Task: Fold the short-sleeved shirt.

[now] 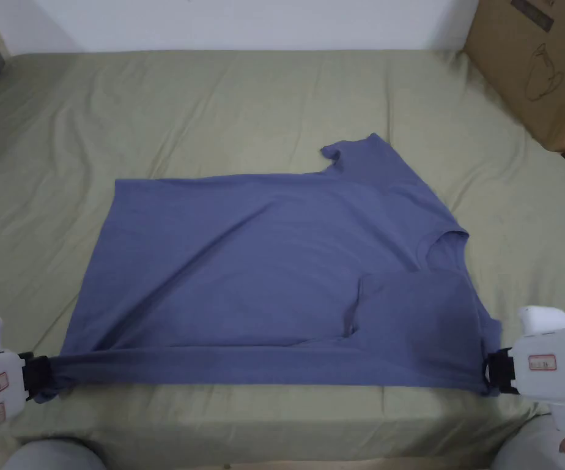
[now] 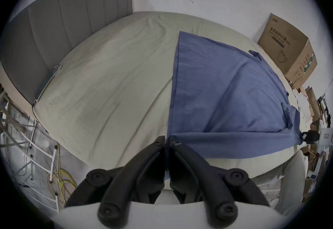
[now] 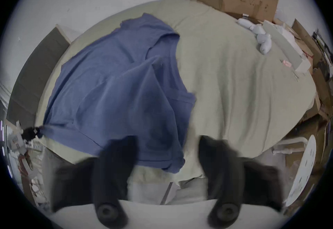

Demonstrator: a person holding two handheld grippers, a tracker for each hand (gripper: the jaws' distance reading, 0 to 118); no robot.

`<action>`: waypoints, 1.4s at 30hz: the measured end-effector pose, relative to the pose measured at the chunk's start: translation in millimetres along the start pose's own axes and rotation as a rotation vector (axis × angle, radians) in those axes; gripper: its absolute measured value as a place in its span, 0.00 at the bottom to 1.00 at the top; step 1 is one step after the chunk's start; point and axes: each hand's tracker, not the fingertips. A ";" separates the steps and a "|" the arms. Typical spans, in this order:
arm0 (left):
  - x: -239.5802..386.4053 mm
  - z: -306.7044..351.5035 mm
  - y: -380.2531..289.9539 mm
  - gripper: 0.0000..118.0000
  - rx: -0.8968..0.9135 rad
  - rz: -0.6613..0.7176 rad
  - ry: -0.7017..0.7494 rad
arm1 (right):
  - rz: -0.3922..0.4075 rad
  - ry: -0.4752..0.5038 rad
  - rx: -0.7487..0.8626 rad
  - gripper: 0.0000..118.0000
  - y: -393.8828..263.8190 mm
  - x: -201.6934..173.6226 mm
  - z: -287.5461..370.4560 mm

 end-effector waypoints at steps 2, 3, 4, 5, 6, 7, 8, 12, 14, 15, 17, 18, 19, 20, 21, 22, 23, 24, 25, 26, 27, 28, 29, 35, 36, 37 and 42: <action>1.5 0.9 -0.6 0.02 -0.006 -0.006 0.009 | -0.070 0.008 0.050 0.01 -1.1 3.2 9.1; 2.0 2.2 -0.5 0.02 -0.007 -0.009 0.009 | -0.074 0.017 0.064 0.01 0.7 4.4 15.5; 2.4 3.1 -0.1 0.02 -0.009 -0.012 0.012 | -0.073 0.028 0.068 0.01 3.5 6.2 21.2; 3.0 5.6 0.9 0.02 -0.004 -0.018 0.018 | -0.077 0.022 0.094 0.01 7.1 6.5 27.6; 4.1 9.4 3.8 0.02 0.003 -0.024 0.018 | -0.065 0.012 0.103 0.01 13.8 5.1 35.1; 5.7 13.0 7.0 0.02 0.008 -0.029 0.026 | -0.059 0.016 0.109 0.01 18.9 6.0 40.2; 6.5 16.9 12.1 0.02 0.022 -0.036 0.025 | -0.067 0.027 0.126 0.01 24.8 7.9 46.3; 10.8 27.6 43.4 0.02 0.074 -0.044 0.013 | -0.104 0.062 0.188 0.01 58.2 9.6 61.0; 14.9 23.3 64.1 0.02 0.086 -0.070 0.014 | -0.084 0.043 0.198 0.01 79.3 5.9 57.9; 17.9 18.1 74.5 0.02 0.092 -0.083 0.023 | -0.079 0.040 0.199 0.01 90.0 5.0 55.2; 22.2 -0.8 95.5 0.02 0.074 -0.107 0.033 | -0.079 0.035 0.195 0.01 113.2 4.9 41.6; 24.6 -13.6 104.8 0.02 0.051 -0.120 0.034 | -0.079 0.026 0.182 0.01 125.9 4.8 31.1; 26.9 -26.8 111.8 0.02 0.022 -0.133 0.040 | -0.077 0.008 0.164 0.01 134.5 4.4 18.8; 30.6 -41.5 117.5 0.02 0.003 -0.134 0.053 | -0.083 -0.004 0.133 0.01 144.1 3.9 6.5; 33.4 -54.8 121.0 0.02 -0.024 -0.152 0.057 | -0.077 -0.006 0.100 0.01 147.3 3.9 -8.3; 35.8 -67.0 122.3 0.02 -0.050 -0.171 0.072 | -0.080 -0.025 0.075 0.01 150.2 2.7 -20.2; 37.4 -77.9 121.5 0.02 -0.066 -0.184 0.083 | -0.090 -0.031 0.072 0.01 152.6 2.1 -30.1; 39.0 -86.8 121.1 0.02 -0.077 -0.195 0.088 | -0.092 -0.032 0.062 0.01 153.2 2.0 -37.5; 39.9 -91.4 120.2 0.02 -0.084 -0.187 0.103 | -0.098 -0.044 0.042 0.01 153.4 1.1 -41.7; 38.4 -93.7 118.9 0.04 -0.090 -0.183 0.129 | -0.089 -0.042 0.053 0.01 149.8 -2.0 -40.8; 34.5 -93.2 118.5 0.16 -0.086 -0.172 0.118 | -0.076 -0.046 0.066 0.02 147.5 -3.6 -37.9; 31.4 -89.6 116.5 0.34 -0.082 -0.144 0.112 | -0.065 -0.064 0.071 0.06 146.8 -5.3 -34.8; 28.2 -84.8 114.9 0.54 -0.076 -0.129 0.112 | -0.056 -0.072 0.075 0.16 145.9 -5.7 -31.6; 7.7 -35.2 96.6 0.82 -0.027 -0.077 0.039 | -0.040 -0.045 0.171 0.59 131.9 -4.8 13.8; 4.6 -26.0 90.3 0.79 -0.024 -0.057 -0.004 | -0.054 -0.026 0.187 0.58 126.8 -4.8 21.7; 2.2 -18.3 81.6 0.72 -0.028 -0.039 -0.033 | -0.062 -0.003 0.204 0.54 120.2 -5.3 28.3; -1.8 -11.8 40.2 0.00 -0.089 -0.062 -0.013 | -0.084 0.041 0.180 0.00 80.9 -10.9 28.9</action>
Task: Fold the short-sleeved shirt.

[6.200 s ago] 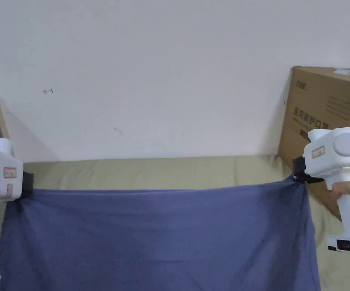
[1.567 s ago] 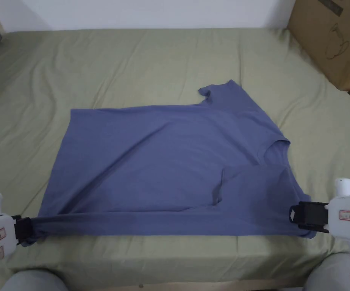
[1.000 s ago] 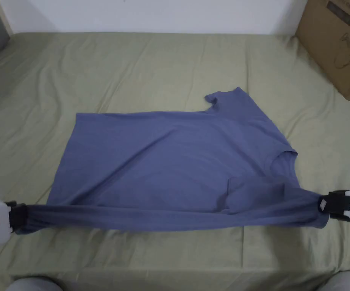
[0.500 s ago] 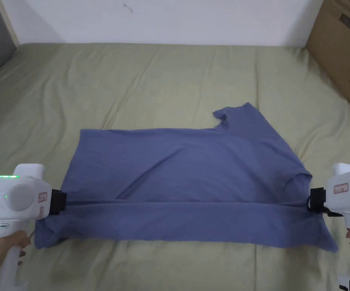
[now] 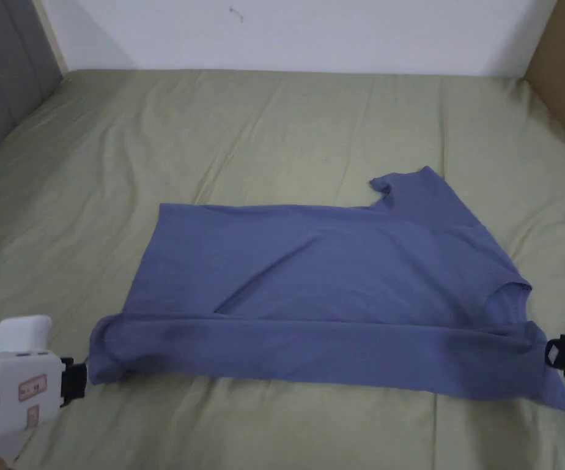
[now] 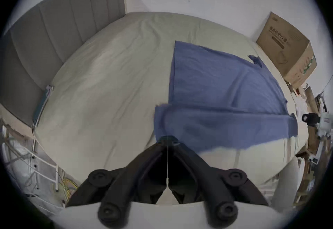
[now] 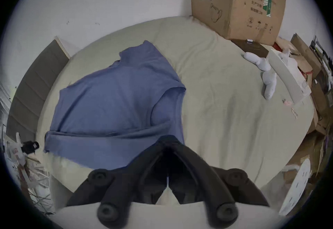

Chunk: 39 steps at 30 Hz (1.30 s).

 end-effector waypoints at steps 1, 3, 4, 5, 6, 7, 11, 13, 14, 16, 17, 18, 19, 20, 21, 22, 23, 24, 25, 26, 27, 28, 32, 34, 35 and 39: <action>-1.2 -2.0 -3.7 0.00 0.020 0.010 -0.001 | -0.003 -0.008 -0.012 0.00 -6.2 -1.7 -2.2; -5.2 -7.0 -8.5 0.00 0.051 0.063 -0.011 | -0.005 -0.018 -0.033 0.00 -14.6 -0.9 -6.0; -7.9 -7.6 -5.2 0.00 0.064 0.105 -0.040 | -0.026 -0.014 -0.041 0.00 -18.5 1.3 -7.9; -10.2 -9.0 -1.9 0.02 0.061 0.132 -0.062 | -0.048 -0.004 -0.048 0.00 -20.3 2.7 -7.7; -12.2 -14.1 0.2 0.04 0.057 0.152 -0.094 | -0.065 0.006 -0.043 0.00 -22.0 3.9 -6.7; -13.2 -17.9 3.5 0.19 0.062 0.160 -0.097 | -0.075 0.009 -0.039 0.00 -23.2 4.2 -5.2; -5.9 -38.7 8.4 0.70 0.023 0.137 -0.076 | -0.072 -0.007 -0.043 0.00 -28.1 5.9 -3.7; -4.6 -55.4 3.2 0.66 -0.043 0.108 -0.097 | -0.082 -0.009 -0.052 0.00 -32.4 9.0 -4.7; 8.8 -61.2 -4.1 0.53 -0.078 0.068 -0.058 | -0.092 -0.007 -0.057 0.00 -34.4 10.3 -4.9; 12.6 -48.4 2.0 0.02 -0.017 -0.016 -0.001 | -0.111 -0.008 -0.065 0.00 -38.1 13.5 -4.5; 12.6 -45.2 6.4 0.02 -0.019 -0.015 -0.008 | -0.117 -0.008 -0.057 0.00 -38.5 14.0 -3.1; 17.9 -42.9 5.2 0.02 -0.020 0.001 -0.015 | -0.119 -0.013 -0.043 0.00 -37.5 13.7 -2.0; 17.7 -41.0 6.8 0.02 -0.022 0.001 -0.018 | -0.120 -0.022 -0.034 0.00 -34.9 13.5 -1.9; 17.9 -39.0 7.3 0.02 -0.022 -0.003 -0.017 | -0.119 -0.029 -0.026 0.00 -32.5 13.9 -2.7; 18.7 -36.1 7.2 0.02 -0.018 -0.009 -0.015 | -0.123 -0.036 -0.024 0.07 -29.7 14.2 -5.6; 18.5 -36.4 5.8 0.02 -0.013 -0.012 -0.012 | -0.136 -0.042 -0.024 0.25 -27.9 14.9 -9.8; 18.7 -34.0 5.8 0.02 -0.010 -0.013 -0.011 | -0.152 -0.038 -0.023 0.47 -27.0 16.8 -16.2; 18.8 -31.7 5.8 0.02 -0.008 -0.013 -0.012 | -0.178 -0.035 -0.037 0.61 -25.5 19.3 -24.1; 18.7 -29.8 5.7 0.02 -0.005 -0.013 -0.013 | -0.203 -0.032 -0.061 0.61 -24.3 20.3 -32.9; 17.3 -32.2 4.9 0.02 -0.005 -0.012 -0.013 | -0.212 -0.015 -0.065 0.61 -24.4 21.2 -41.1; 16.7 -32.1 4.9 0.02 -0.006 -0.010 -0.014 | -0.235 0.016 -0.078 0.61 -24.8 21.8 -49.8; 16.7 -31.3 5.1 0.02 -0.006 -0.010 -0.014 | -0.244 0.018 -0.095 0.61 -26.1 21.5 -61.3; 17.6 -28.5 8.0 0.02 -0.018 -0.027 0.004 | -0.141 -0.050 -0.058 0.07 -26.2 -3.9 -58.5; 17.3 -23.5 11.0 0.02 -0.007 -0.061 0.027 | 0.018 -0.085 -0.052 0.07 -21.4 -14.2 -48.2; 15.9 -20.1 12.8 0.02 -0.007 -0.066 0.019 | 0.063 -0.110 -0.053 0.07 -19.2 -15.6 -44.6; 8.1 -6.5 17.5 0.02 0.017 -0.063 0.007 | -0.043 -0.041 -0.058 0.07 -11.2 1.4 -25.4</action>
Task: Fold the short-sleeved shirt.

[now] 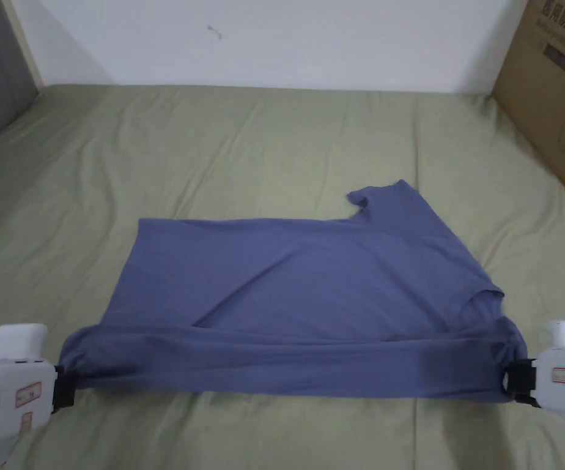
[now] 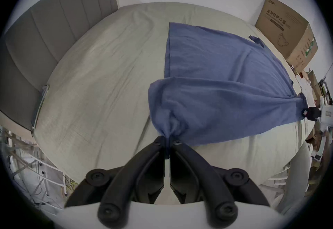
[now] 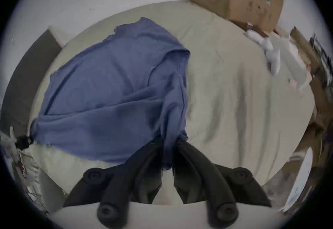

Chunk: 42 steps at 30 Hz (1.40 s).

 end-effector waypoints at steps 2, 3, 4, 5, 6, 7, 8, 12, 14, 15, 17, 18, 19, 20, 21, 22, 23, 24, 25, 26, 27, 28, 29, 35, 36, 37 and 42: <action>-2.3 7.1 -2.4 0.02 0.008 0.010 -0.014 | -0.036 0.020 0.012 0.07 -3.1 7.1 8.5; -2.1 8.4 -4.5 0.02 0.005 0.007 -0.015 | -0.017 0.014 -0.006 0.07 -4.4 8.5 11.3; -0.7 10.1 -8.6 0.02 0.003 -0.003 -0.012 | -0.007 0.007 -0.014 0.07 -7.4 9.6 14.7; -0.6 11.8 -13.4 0.02 -0.006 -0.031 0.003 | -0.002 0.001 -0.016 0.07 -12.8 10.7 18.2; -1.8 12.3 -19.3 0.02 -0.020 -0.038 0.003 | 0.009 0.001 -0.033 0.07 -19.2 13.3 20.7; -2.9 10.3 -25.0 0.02 -0.037 -0.035 -0.005 | 0.011 -0.001 -0.044 0.07 -26.4 15.8 22.9; -4.0 9.2 -33.0 0.02 -0.051 -0.032 -0.008 | 0.006 -0.004 -0.053 0.07 -35.8 18.6 23.4; -1.9 -2.0 -60.8 0.02 -0.111 -0.040 0.010 | 0.028 -0.036 -0.126 0.07 -67.5 21.5 16.6; -0.8 -3.4 -64.8 0.02 -0.115 -0.042 0.014 | 0.028 -0.029 -0.131 0.07 -75.1 22.6 11.9; -1.0 -3.8 -63.0 0.02 -0.097 -0.044 0.018 | 0.028 -0.027 -0.123 0.07 -76.3 21.9 11.6; -0.9 -1.0 -56.3 0.03 -0.111 -0.050 0.018 | 0.017 -0.025 -0.118 0.08 -70.2 21.2 13.0; 0.1 2.0 -54.4 0.12 -0.116 -0.060 0.031 | 0.019 -0.026 -0.122 0.11 -66.7 19.6 14.8; 0.9 6.0 -50.8 0.28 -0.096 -0.075 0.038 | 0.039 -0.036 -0.120 0.16 -63.5 17.7 17.2; 1.8 10.7 -47.8 0.49 -0.068 -0.088 0.027 | 0.067 -0.063 -0.120 0.26 -58.2 14.9 20.3; 3.4 18.2 -42.1 0.72 -0.052 -0.081 0.015 | 0.080 -0.077 -0.096 0.46 -51.6 11.8 26.5; 5.2 25.5 -35.1 0.80 -0.027 -0.064 0.003 | 0.099 -0.059 -0.060 0.58 -44.2 8.9 32.6; 7.4 31.3 -28.9 0.80 0.003 -0.044 -0.016 | 0.108 -0.033 -0.035 0.65 -35.5 6.1 37.5; 9.7 34.2 -21.0 0.80 0.023 -0.014 -0.044 | 0.104 -0.018 -0.022 0.65 -25.2 2.6 40.8; 11.2 35.7 -13.3 0.80 0.030 0.019 -0.063 | 0.098 -0.010 -0.011 0.65 -15.8 0.1 42.1; 12.5 35.9 -5.6 0.80 0.049 0.050 -0.093 | 0.090 0.015 0.007 0.65 -5.6 -3.1 43.2; 14.1 34.0 0.9 0.80 0.082 0.070 -0.122 | 0.084 0.042 0.030 0.65 2.7 -6.5 42.7; 16.5 30.9 8.2 0.79 0.091 0.091 -0.126 | 0.084 0.047 0.043 0.65 10.4 -10.6 41.8; 20.0 24.2 12.7 0.71 0.080 0.088 -0.120 | 0.092 0.047 0.052 0.65 13.8 -15.9 38.8; 27.2 -15.2 30.8 0.00 0.022 0.119 -0.134 | 0.013 0.049 -0.042 0.00 16.0 -21.1 -13.2; 29.9 -16.7 33.3 0.00 0.018 0.109 -0.121 | -0.002 0.062 -0.033 0.00 20.8 -20.5 -14.3; 31.5 -17.4 37.1 0.00 0.021 0.097 -0.106 | -0.005 0.059 -0.016 0.00 25.3 -21.3 -17.4; 34.9 -26.0 68.9 0.00 0.044 0.082 -0.095 | 0.009 0.077 0.055 0.00 99.1 -21.2 -37.3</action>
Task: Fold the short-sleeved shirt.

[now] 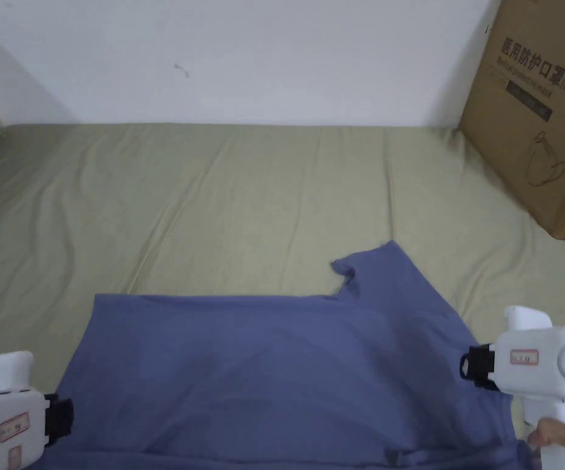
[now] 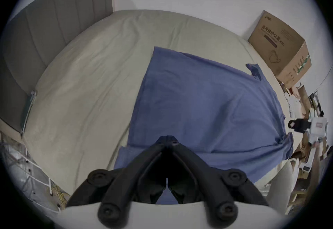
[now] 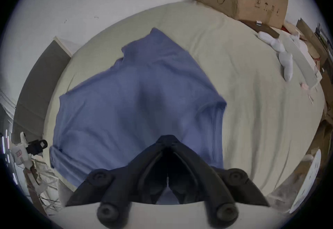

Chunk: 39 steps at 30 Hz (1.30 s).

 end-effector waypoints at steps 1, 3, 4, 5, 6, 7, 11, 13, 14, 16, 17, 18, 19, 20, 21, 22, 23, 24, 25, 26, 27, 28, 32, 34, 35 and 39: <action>-4.3 -10.8 5.7 0.00 -0.001 -0.001 0.002 | 0.011 -0.002 0.003 0.00 19.6 0.6 -10.1; -7.1 -19.0 18.3 0.00 0.006 0.012 -0.016 | 0.065 -0.024 -0.051 0.12 55.8 1.4 -36.9; -9.3 -24.0 23.8 0.00 0.003 0.067 -0.076 | 0.072 -0.071 -0.072 0.33 74.0 0.3 -54.0; -8.1 -27.9 26.1 0.00 0.001 0.096 -0.106 | 0.085 -0.081 -0.081 0.61 89.3 0.5 -68.0; -8.6 -31.7 29.5 0.00 0.003 0.115 -0.112 | 0.083 -0.068 -0.065 0.86 99.0 3.2 -79.2; -9.1 -35.4 33.3 0.00 0.004 0.113 -0.105 | 0.083 -0.080 -0.073 0.88 107.0 2.9 -93.8; -7.3 -51.4 41.5 0.00 0.000 0.082 -0.041 | 0.074 -0.087 -0.133 0.88 123.5 7.9 -137.8; -11.8 -57.9 42.2 0.00 -0.007 0.111 -0.051 | 0.092 -0.122 -0.170 0.87 122.7 9.1 -153.3; -13.2 -60.9 42.4 0.00 -0.014 0.129 -0.064 | 0.104 -0.142 -0.172 0.86 120.8 10.0 -158.9; -11.5 -65.3 41.2 0.00 -0.034 0.139 -0.075 | 0.106 -0.138 -0.180 0.82 116.0 10.9 -162.4; -12.1 -66.3 40.6 0.00 -0.038 0.125 -0.062 | 0.105 -0.139 -0.169 0.76 115.5 9.1 -158.7; -12.3 -67.0 40.0 0.00 -0.041 0.114 -0.056 | 0.143 -0.135 -0.154 0.75 116.6 5.7 -152.3; -12.3 -67.6 39.8 0.00 -0.044 0.110 -0.056 | 0.176 -0.155 -0.136 0.74 117.1 4.0 -148.2; -12.1 -68.3 39.5 0.00 -0.051 0.115 -0.063 | 0.179 -0.148 -0.136 0.68 118.8 3.0 -143.8; -13.3 -68.6 39.2 0.00 -0.052 0.116 -0.063 | 0.177 -0.132 -0.137 0.52 120.8 3.3 -141.8; -13.8 -69.7 39.6 0.00 -0.054 0.116 -0.064 | 0.149 -0.111 -0.136 0.33 122.4 2.5 -140.0; -13.2 -71.0 40.6 0.00 -0.059 0.115 -0.059 | 0.157 -0.122 -0.136 0.08 123.6 1.6 -139.2; -11.9 -71.6 41.6 0.00 -0.063 0.115 -0.053 | 0.163 -0.122 -0.128 0.01 123.1 0.9 -137.1; -13.0 -71.6 43.0 0.00 -0.060 0.108 -0.043 | 0.163 -0.120 -0.130 0.01 123.7 0.8 -135.9; -13.6 -72.2 45.3 0.00 -0.059 0.102 -0.038 | 0.164 -0.119 -0.127 0.01 123.4 0.7 -133.5; -13.9 -73.6 48.8 0.00 -0.058 0.100 -0.034 | 0.162 -0.116 -0.119 0.01 124.1 0.8 -131.4; -13.6 -75.3 52.9 0.00 -0.052 0.100 -0.023 | 0.163 -0.112 -0.117 0.01 125.0 1.0 -130.0; -15.8 -93.3 86.6 0.00 -0.037 0.065 0.007 | 0.164 -0.104 -0.118 0.01 126.2 2.0 -130.1; -17.2 -107.9 109.6 0.24 -0.019 0.047 0.032 | 0.168 -0.105 -0.121 0.01 126.3 1.5 -130.8; -17.5 -118.7 121.3 0.44 -0.017 0.041 0.036 | 0.166 -0.105 -0.121 0.01 126.6 1.7 -132.0; -17.0 -154.2 161.7 0.87 -0.022 0.054 0.060 | 0.165 -0.106 -0.127 0.01 126.2 3.0 -135.3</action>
